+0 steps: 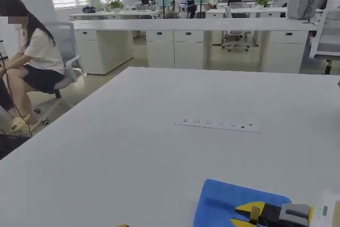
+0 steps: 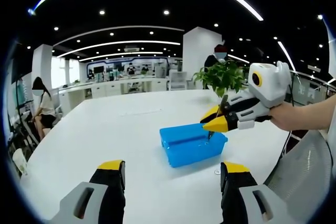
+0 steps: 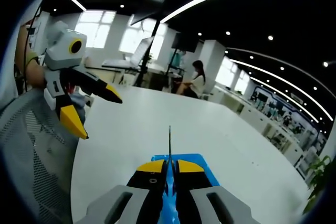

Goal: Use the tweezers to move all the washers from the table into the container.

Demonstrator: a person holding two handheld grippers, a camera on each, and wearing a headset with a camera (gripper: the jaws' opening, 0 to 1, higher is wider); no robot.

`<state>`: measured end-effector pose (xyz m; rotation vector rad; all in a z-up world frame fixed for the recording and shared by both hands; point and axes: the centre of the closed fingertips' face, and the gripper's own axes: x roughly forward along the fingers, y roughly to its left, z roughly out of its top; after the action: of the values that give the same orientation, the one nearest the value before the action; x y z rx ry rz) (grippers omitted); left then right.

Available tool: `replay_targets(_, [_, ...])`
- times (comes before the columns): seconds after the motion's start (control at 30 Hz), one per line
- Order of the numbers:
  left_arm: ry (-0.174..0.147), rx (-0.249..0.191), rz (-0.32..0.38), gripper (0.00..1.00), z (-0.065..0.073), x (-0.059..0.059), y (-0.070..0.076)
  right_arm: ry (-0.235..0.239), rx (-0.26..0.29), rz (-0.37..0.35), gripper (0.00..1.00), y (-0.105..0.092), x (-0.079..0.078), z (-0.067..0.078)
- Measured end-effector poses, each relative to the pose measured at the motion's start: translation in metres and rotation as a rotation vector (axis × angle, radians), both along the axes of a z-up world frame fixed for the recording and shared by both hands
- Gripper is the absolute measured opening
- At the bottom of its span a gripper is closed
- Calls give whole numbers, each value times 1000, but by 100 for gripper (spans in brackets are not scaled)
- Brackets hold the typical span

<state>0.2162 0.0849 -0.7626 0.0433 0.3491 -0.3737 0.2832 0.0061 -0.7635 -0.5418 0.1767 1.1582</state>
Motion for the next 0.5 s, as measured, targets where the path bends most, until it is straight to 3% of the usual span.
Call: replay_targets(0.5, [3, 0, -4, 74, 0, -1, -1, 74, -11, 13, 3, 0, -26, -20])
